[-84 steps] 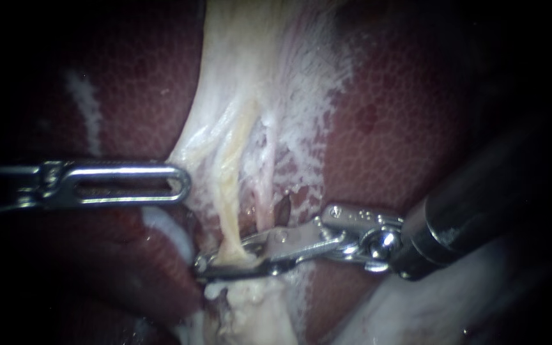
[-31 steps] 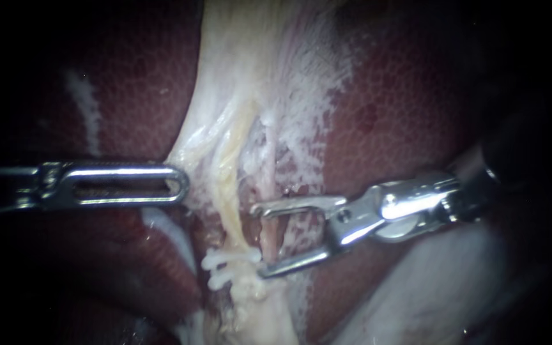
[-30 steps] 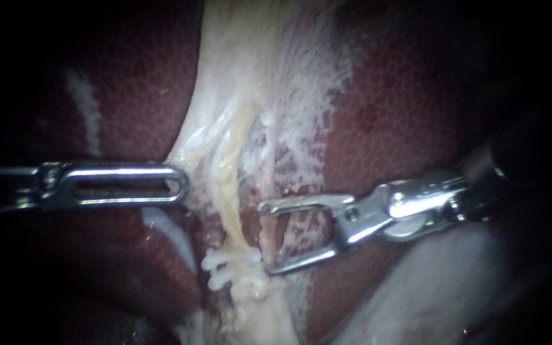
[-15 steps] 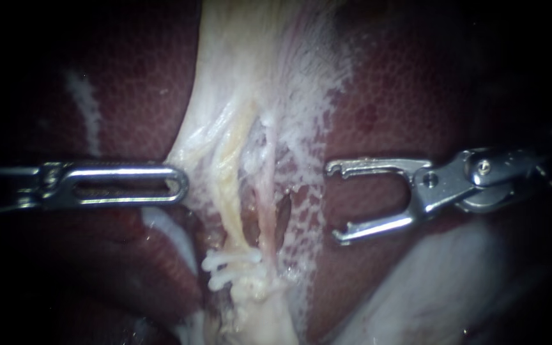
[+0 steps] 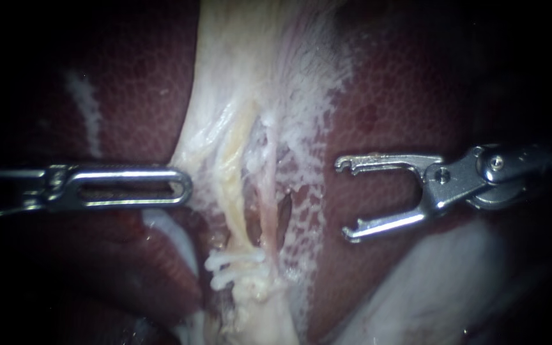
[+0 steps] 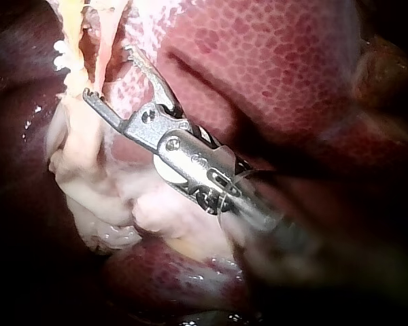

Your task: Going back second clip left tube

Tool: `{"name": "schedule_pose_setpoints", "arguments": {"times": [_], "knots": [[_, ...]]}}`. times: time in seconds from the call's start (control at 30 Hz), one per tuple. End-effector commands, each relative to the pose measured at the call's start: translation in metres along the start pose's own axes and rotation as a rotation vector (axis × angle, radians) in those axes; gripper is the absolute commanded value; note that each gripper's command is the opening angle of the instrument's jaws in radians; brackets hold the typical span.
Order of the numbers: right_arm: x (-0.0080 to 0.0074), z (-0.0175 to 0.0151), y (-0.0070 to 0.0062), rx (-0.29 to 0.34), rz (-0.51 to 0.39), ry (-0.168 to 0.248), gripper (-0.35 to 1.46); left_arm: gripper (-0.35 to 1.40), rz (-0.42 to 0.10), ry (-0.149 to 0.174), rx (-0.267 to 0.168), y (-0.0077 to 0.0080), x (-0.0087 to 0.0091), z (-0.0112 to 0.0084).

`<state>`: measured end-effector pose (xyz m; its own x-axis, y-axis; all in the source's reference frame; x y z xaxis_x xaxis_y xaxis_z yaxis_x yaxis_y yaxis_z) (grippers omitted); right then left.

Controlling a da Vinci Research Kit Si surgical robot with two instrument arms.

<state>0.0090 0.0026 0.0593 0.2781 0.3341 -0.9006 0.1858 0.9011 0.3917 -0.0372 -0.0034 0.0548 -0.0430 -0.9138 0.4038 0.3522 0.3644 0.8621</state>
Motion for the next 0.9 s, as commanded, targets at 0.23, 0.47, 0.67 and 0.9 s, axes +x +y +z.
{"name": "schedule_pose_setpoints", "arguments": {"times": [0.23,0.47,0.67,0.9], "knots": [[0.0000,-0.0001,0.0000,0.000,0.000,0.000,0.60,-0.35,0.004,0.008,-0.010,0.0012,0.0014,0.0018],[0.0000,-0.0001,-0.0001,0.000,0.000,0.000,0.60,-0.35,0.004,0.016,-0.002,0.0011,0.0016,0.0033],[0.0000,-0.0001,-0.0001,0.001,0.000,0.000,0.60,-0.35,0.001,0.019,0.004,0.0011,0.0019,0.0043],[0.0000,-0.0002,-0.0001,0.001,0.000,0.000,0.60,-0.35,0.000,0.021,0.008,0.0010,0.0019,0.0048]]}}
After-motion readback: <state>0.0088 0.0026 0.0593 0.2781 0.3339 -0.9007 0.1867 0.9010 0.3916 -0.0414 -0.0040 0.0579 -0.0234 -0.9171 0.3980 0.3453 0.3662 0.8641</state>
